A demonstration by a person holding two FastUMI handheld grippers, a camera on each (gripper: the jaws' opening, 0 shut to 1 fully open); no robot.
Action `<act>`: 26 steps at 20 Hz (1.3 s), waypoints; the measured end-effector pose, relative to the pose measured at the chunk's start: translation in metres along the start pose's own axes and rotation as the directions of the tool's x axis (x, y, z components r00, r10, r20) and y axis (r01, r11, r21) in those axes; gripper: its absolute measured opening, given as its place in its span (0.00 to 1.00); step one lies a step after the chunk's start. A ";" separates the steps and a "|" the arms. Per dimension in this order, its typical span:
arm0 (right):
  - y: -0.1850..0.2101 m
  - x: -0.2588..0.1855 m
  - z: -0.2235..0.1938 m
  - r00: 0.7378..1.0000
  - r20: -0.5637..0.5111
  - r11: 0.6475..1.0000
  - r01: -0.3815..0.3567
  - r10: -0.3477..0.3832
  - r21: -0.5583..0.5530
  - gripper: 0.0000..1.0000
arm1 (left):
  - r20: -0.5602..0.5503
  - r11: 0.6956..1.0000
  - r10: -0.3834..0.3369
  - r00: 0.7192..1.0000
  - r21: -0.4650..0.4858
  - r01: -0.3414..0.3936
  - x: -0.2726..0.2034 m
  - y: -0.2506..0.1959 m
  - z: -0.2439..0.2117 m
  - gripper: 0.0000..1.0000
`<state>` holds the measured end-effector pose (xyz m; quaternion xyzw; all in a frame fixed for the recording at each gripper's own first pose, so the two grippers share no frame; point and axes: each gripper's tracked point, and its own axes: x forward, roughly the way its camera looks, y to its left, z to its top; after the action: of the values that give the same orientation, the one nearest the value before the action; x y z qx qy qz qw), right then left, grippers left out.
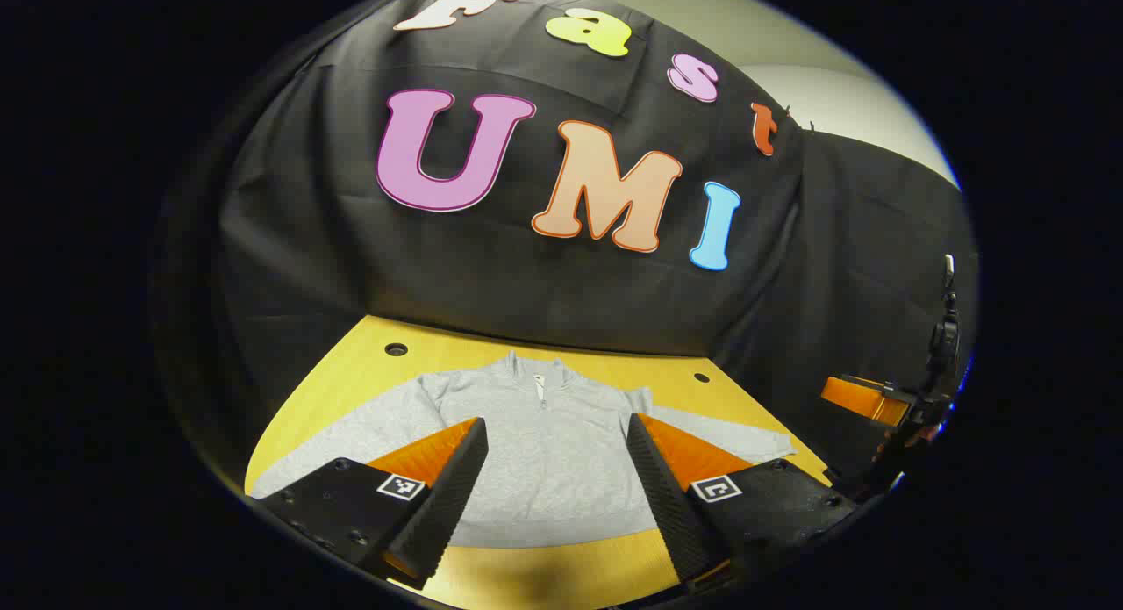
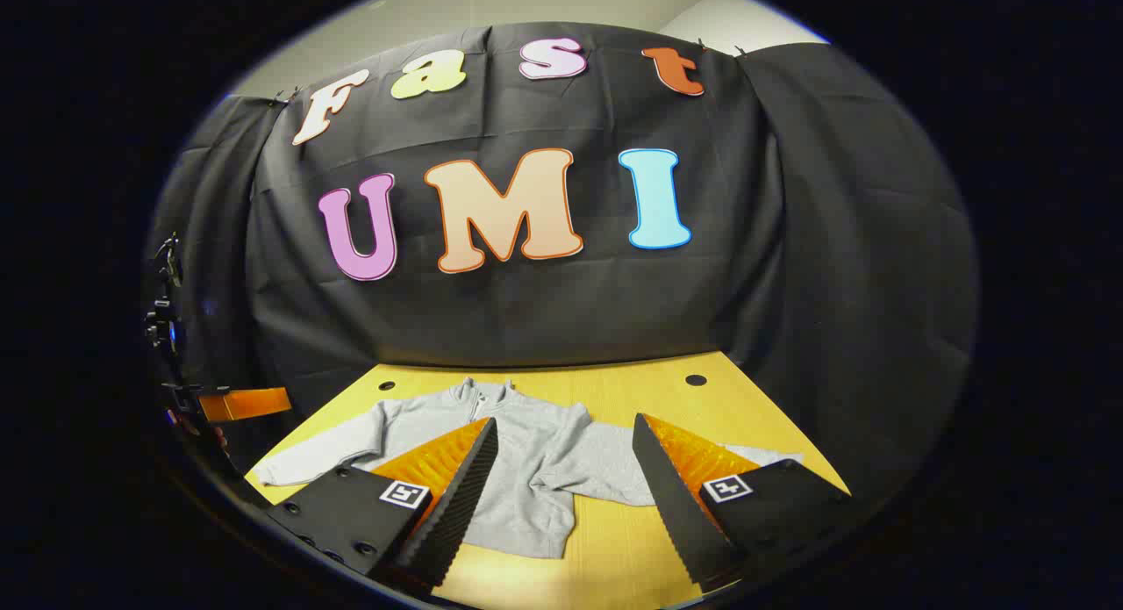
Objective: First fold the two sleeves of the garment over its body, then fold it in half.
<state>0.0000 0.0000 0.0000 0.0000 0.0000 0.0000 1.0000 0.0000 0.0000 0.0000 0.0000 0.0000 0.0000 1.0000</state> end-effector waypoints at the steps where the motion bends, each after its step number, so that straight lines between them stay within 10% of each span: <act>1: -0.003 -0.002 -0.001 1.000 -0.003 1.000 0.002 -0.002 -0.008 0.97 | -0.002 1.000 0.009 1.000 0.002 -0.009 -0.001 0.001 -0.002 0.94; 16: -0.084 0.006 -0.015 0.991 -0.064 0.992 0.124 -0.121 0.032 0.97 | -0.031 0.998 0.057 0.998 0.012 -0.056 0.002 -0.003 -0.008 0.94; 26: -0.229 0.021 -0.067 0.932 -0.224 0.958 0.286 -0.285 -0.028 0.94 | -0.065 0.998 0.050 0.997 0.029 -0.048 0.011 -0.012 -0.017 0.94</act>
<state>0.0206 -0.2291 -0.0669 0.0024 0.1136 -0.1453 0.9829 0.0114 -0.0121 -0.0174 0.0135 0.0330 0.0245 0.9991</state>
